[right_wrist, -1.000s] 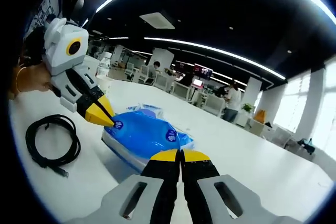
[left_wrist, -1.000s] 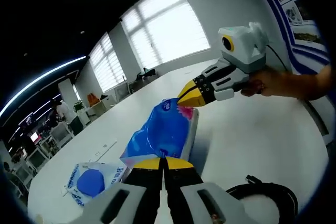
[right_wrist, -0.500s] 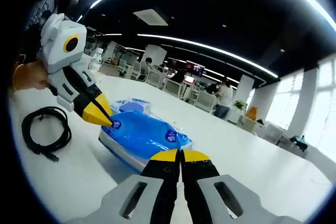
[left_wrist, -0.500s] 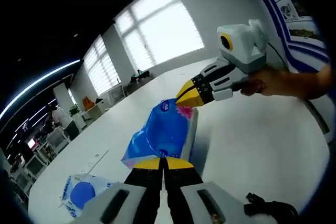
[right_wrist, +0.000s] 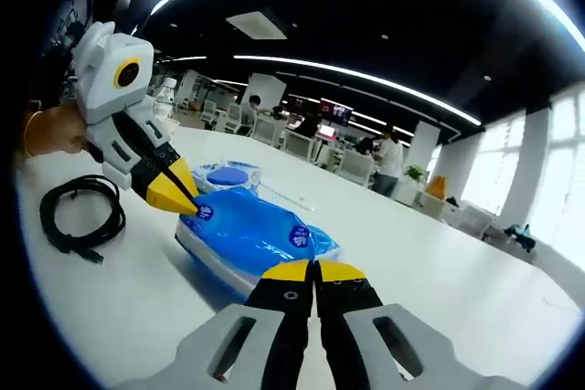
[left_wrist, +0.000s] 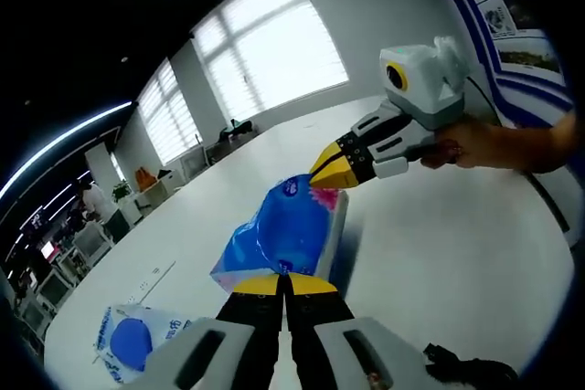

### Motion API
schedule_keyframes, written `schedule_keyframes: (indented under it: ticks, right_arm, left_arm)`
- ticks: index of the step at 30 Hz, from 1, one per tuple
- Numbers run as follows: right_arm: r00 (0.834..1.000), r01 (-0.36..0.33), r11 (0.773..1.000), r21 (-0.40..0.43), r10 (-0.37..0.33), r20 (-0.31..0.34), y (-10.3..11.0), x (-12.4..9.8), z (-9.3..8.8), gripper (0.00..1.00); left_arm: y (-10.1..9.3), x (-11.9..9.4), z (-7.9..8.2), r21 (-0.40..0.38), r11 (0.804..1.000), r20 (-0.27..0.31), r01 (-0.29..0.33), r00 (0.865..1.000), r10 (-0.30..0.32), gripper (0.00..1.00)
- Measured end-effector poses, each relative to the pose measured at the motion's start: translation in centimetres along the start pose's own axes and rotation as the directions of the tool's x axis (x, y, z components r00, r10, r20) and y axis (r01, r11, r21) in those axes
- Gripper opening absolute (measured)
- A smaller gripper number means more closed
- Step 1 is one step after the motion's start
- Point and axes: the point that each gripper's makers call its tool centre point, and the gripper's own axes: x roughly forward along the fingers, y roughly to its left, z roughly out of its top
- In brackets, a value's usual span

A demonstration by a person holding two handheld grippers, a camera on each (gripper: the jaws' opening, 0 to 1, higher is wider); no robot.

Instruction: Arrange the tabletop items into an orderly group along one side of the table until the central work area is clear of visible clutter.

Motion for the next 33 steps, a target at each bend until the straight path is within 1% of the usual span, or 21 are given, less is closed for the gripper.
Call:
schedule_keyframes:
  ticks: [5, 7, 10, 14, 17, 21, 25, 30, 33]
  right_arm:
    - [1.0, -0.013, 1.0, 0.019, 0.014, -0.023, 0.5, -0.3, -1.0, 0.0]
    - [0.999, -0.011, 1.0, 0.026, 0.012, -0.044, 0.5, -0.4, -1.4, 0.02]
    - [0.999, -0.011, 0.999, 0.031, 0.012, -0.053, 0.6, -0.6, -1.6, 0.05]
    - [0.999, 0.005, 1.0, 0.031, -0.004, -0.05, 0.3, -1.0, -1.2, 0.09]
    - [0.999, 0.017, 0.999, 0.033, -0.015, -0.043, 0.0, -1.4, -0.8, 0.09]
    - [0.999, 0.014, 0.999, 0.035, -0.013, -0.043, 0.3, -1.5, -0.5, 0.1]
    - [0.999, 0.011, 1.0, 0.029, -0.01, -0.041, 0.7, -1.7, -0.1, 0.09]
    - [0.999, 0.014, 1.0, 0.024, -0.013, -0.039, 0.7, -1.9, 0.3, 0.09]
    - [0.999, 0.014, 0.999, 0.039, -0.012, -0.029, 0.6, -2.1, 0.6, 0.09]
  left_arm:
    - [-0.6, 0.0, -0.5, -0.021, 1.0, -0.018, 0.019, 1.0, -0.019, 0.0]
    - [-1.1, -0.1, -0.7, -0.044, 0.998, -0.025, 0.036, 0.999, -0.037, 0.02]
    - [-1.3, -0.2, -0.8, -0.061, 0.997, -0.03, 0.039, 0.999, -0.041, 0.06]
    - [-1.4, -0.6, -1.3, -0.093, 0.995, -0.052, 0.04, 0.998, -0.045, 0.14]
    - [-1.2, -1.3, -1.5, -0.095, 0.995, -0.047, 0.026, 0.998, -0.031, 0.14]
    - [-0.8, -2.0, -1.7, -0.111, 0.994, -0.043, 0.011, 0.999, -0.015, 0.16]
    - [-0.5, -2.4, -1.5, -0.119, 0.993, -0.033, 0.0, 0.999, -0.004, 0.16]
    - [-0.4, -2.7, -1.4, -0.116, 0.993, -0.025, -0.002, 1.0, -0.001, 0.16]
    - [0.1, -3.1, -1.3, -0.119, 0.993, -0.022, -0.013, 1.0, 0.011, 0.17]
